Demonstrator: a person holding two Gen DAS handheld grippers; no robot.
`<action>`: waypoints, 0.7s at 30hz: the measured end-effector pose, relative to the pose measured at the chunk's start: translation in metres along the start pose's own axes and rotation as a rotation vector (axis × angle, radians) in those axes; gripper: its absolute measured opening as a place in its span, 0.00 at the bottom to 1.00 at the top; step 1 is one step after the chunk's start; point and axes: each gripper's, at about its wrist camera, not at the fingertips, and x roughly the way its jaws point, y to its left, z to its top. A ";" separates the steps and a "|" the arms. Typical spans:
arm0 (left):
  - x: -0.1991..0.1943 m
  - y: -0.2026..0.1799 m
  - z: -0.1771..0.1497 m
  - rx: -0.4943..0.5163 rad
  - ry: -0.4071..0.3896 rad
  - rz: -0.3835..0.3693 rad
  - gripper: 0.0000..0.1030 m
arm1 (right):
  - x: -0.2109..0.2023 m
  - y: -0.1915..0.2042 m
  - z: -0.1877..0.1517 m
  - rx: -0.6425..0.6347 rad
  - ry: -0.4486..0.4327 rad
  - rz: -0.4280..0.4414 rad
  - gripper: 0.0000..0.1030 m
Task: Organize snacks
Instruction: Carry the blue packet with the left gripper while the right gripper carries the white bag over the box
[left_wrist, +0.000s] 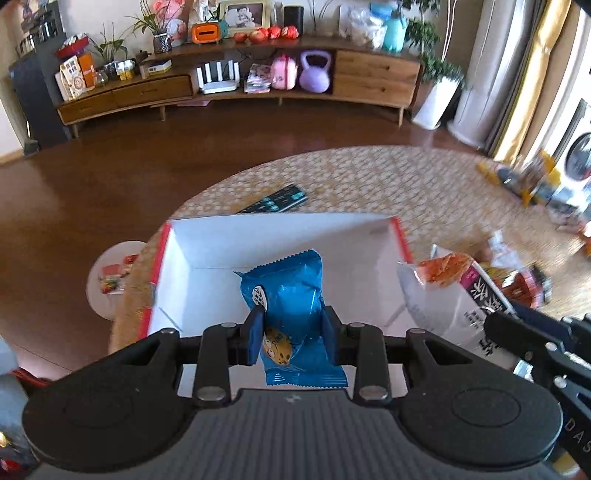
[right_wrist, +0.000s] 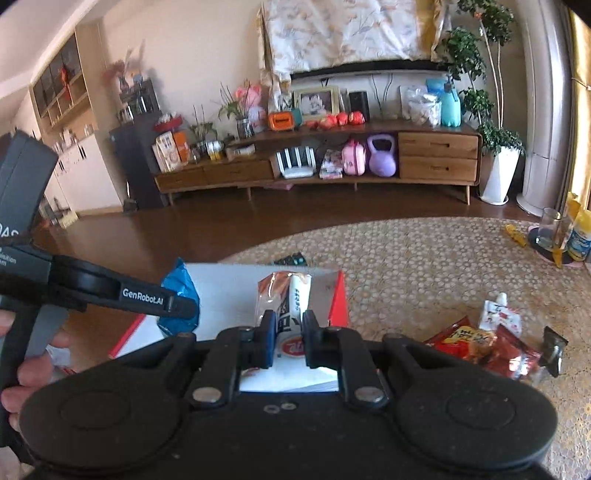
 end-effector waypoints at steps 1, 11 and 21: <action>0.006 0.003 0.000 0.005 0.008 0.012 0.31 | 0.008 0.003 0.000 -0.002 0.014 -0.004 0.13; 0.061 0.026 -0.005 0.123 0.107 0.125 0.31 | 0.071 0.040 -0.010 -0.088 0.102 -0.048 0.12; 0.106 0.032 -0.011 0.137 0.188 0.155 0.31 | 0.107 0.055 -0.026 -0.129 0.166 -0.049 0.12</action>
